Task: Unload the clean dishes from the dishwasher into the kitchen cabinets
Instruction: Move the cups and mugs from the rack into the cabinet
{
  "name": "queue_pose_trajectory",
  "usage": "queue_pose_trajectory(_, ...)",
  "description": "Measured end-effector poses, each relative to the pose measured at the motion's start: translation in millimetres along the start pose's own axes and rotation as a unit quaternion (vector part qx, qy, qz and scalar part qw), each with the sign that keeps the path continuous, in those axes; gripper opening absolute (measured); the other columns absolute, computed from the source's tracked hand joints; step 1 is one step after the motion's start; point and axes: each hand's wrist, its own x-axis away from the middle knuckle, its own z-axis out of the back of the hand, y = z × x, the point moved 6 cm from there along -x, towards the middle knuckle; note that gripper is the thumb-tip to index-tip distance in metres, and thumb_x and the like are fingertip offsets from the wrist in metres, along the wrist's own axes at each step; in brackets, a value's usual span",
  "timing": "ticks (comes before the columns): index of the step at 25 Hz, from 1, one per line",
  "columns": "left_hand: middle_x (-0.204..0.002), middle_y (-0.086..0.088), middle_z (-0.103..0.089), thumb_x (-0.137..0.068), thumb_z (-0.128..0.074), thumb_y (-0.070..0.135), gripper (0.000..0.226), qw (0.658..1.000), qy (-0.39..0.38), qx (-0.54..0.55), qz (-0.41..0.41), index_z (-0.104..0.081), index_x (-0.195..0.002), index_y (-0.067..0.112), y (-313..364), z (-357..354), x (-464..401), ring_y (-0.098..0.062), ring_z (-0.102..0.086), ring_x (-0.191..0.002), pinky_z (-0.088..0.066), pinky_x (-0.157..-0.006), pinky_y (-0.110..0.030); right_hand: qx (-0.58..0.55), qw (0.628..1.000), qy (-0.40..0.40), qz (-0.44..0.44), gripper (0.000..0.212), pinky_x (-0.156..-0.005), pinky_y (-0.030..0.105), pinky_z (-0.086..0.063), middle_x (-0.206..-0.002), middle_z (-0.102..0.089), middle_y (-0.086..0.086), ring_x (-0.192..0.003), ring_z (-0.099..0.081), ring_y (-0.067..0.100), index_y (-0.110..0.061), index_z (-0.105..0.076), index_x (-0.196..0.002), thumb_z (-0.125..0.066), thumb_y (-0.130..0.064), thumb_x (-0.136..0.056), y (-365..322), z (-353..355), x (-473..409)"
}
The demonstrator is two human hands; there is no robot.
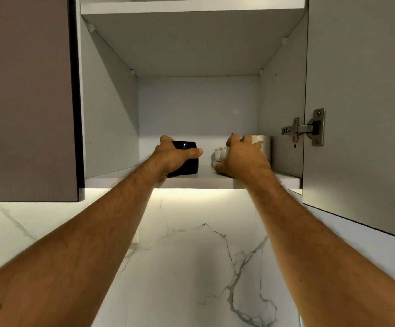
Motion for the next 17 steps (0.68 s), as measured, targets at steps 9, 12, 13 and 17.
queue_pose_trajectory(9,-0.116,-0.008,-0.064,-0.069,-0.079,0.056,0.075,0.978,-0.084,-0.19,-0.001,-0.055,-0.124,0.012,16,-20,-43,-0.027,-0.06,-0.105,-0.05,-0.089,-0.037,-0.037,0.999,-0.021,0.015,0.08,-0.097,0.051,-0.045,-0.143,-0.036,0.01,-0.13,-0.034,0.035,-0.026,-0.038,-0.138,-0.079,-0.049,-0.074,-1,-4,-2)
queue_pose_trajectory(12,-0.116,-0.008,-0.061,-0.074,-0.078,0.052,0.069,0.966,-0.083,-0.246,-0.006,-0.053,-0.122,0.01,29,-23,-69,-0.028,-0.059,-0.106,-0.05,-0.097,-0.042,-0.041,0.999,-0.018,0.013,0.08,-0.099,0.05,-0.044,-0.142,-0.036,0.008,-0.13,-0.033,0.034,-0.028,-0.037,-0.139,-0.079,-0.049,-0.074,1,-5,-3)
queue_pose_trajectory(13,-0.116,-0.009,-0.06,-0.076,-0.077,0.051,0.067,0.965,-0.082,-0.25,-0.001,-0.052,-0.122,0.01,31,-23,-79,-0.028,-0.059,-0.107,-0.05,-0.098,-0.042,-0.04,0.999,-0.019,0.009,0.08,-0.099,0.05,-0.044,-0.142,-0.036,0.007,-0.13,-0.032,0.034,-0.029,-0.037,-0.139,-0.078,-0.049,-0.074,1,-5,-3)
queue_pose_trajectory(17,-0.121,-0.01,-0.06,-0.079,-0.073,0.051,0.067,0.946,-0.113,-0.304,0.022,-0.053,-0.126,0.008,27,-35,-109,-0.029,-0.061,-0.107,-0.05,-0.099,-0.043,-0.028,0.999,-0.019,-0.005,0.081,-0.104,0.049,-0.043,-0.142,-0.036,0.007,-0.132,-0.033,0.035,-0.028,-0.038,-0.139,-0.079,-0.05,-0.074,4,-5,-7)
